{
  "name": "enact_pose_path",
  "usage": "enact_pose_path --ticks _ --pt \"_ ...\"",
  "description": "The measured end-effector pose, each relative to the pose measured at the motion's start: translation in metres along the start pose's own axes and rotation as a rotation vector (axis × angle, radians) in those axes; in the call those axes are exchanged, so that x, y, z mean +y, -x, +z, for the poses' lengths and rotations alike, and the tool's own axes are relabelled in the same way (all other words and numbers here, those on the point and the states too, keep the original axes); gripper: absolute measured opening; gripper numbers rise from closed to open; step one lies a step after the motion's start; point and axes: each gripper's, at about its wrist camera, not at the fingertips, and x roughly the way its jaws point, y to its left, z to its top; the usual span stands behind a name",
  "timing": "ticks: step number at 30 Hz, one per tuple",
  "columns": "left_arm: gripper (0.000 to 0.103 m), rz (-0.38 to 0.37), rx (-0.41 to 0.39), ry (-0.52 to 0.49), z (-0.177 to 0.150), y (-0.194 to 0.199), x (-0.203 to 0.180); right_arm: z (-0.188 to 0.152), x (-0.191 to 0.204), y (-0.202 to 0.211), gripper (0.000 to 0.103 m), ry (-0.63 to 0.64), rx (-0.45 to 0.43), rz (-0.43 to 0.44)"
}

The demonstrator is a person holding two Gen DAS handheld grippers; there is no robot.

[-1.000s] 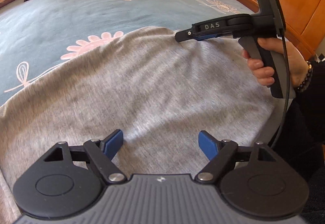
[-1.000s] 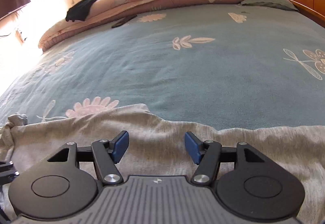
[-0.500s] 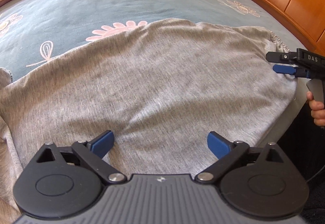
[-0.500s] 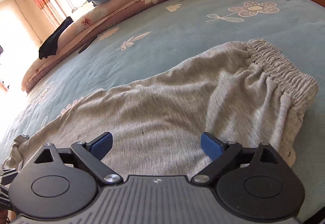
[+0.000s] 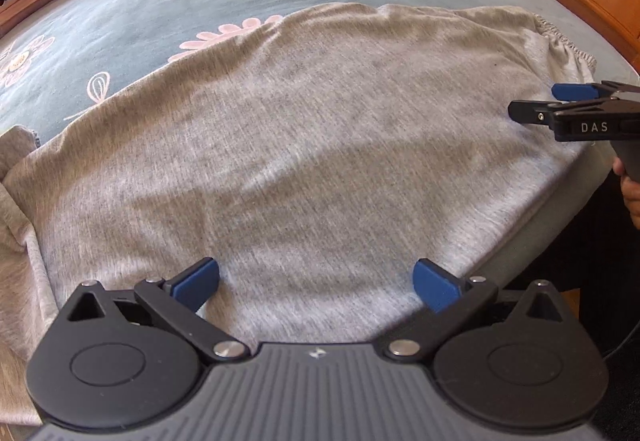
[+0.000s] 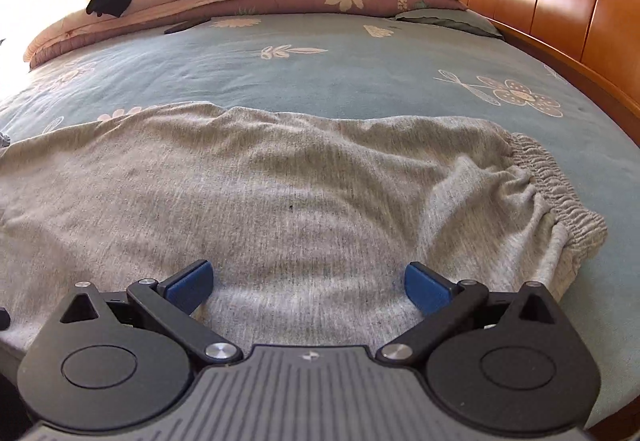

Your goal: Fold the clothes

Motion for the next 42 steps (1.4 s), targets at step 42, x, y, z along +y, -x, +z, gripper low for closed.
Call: enact_pose_path --ticks 42 --pt "0.065 0.39 0.277 -0.18 0.114 -0.03 0.174 -0.014 0.039 -0.001 0.103 0.15 -0.04 0.106"
